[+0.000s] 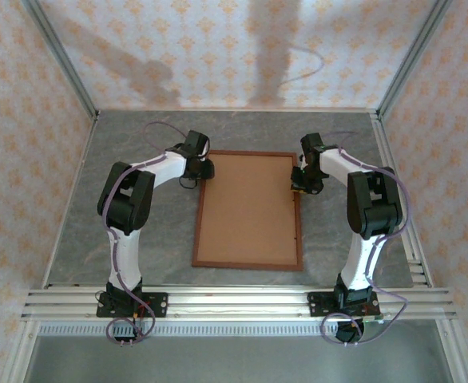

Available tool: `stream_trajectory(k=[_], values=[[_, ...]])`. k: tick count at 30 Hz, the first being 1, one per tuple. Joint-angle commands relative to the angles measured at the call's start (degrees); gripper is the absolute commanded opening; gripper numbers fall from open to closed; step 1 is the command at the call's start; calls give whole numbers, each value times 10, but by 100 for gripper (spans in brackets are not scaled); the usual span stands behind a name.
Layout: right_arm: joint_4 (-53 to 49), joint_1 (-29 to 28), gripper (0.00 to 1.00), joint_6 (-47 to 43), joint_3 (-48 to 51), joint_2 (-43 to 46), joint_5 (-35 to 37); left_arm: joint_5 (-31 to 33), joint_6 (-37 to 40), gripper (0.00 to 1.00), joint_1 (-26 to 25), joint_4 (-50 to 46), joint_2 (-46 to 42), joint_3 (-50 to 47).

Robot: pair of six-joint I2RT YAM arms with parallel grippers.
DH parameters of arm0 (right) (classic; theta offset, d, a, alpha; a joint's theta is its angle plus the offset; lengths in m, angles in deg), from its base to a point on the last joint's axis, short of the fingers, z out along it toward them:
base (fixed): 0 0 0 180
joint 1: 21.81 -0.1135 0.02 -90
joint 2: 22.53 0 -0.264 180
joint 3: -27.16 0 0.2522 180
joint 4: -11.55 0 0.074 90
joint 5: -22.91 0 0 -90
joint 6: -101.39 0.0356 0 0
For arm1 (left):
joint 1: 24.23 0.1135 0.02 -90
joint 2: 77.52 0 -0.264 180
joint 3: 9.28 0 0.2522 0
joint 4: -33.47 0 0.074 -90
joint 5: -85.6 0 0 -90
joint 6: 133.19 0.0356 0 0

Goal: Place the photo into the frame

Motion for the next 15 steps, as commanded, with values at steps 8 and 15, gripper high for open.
stream_trajectory(k=[8,15], values=[[16,-4,16,-1,-12,-22,21,13,21,40,-22,-101,-4,17],[17,-4,16,-1,-11,-22,20,36,3,47,-9,-64,-76,-5]])
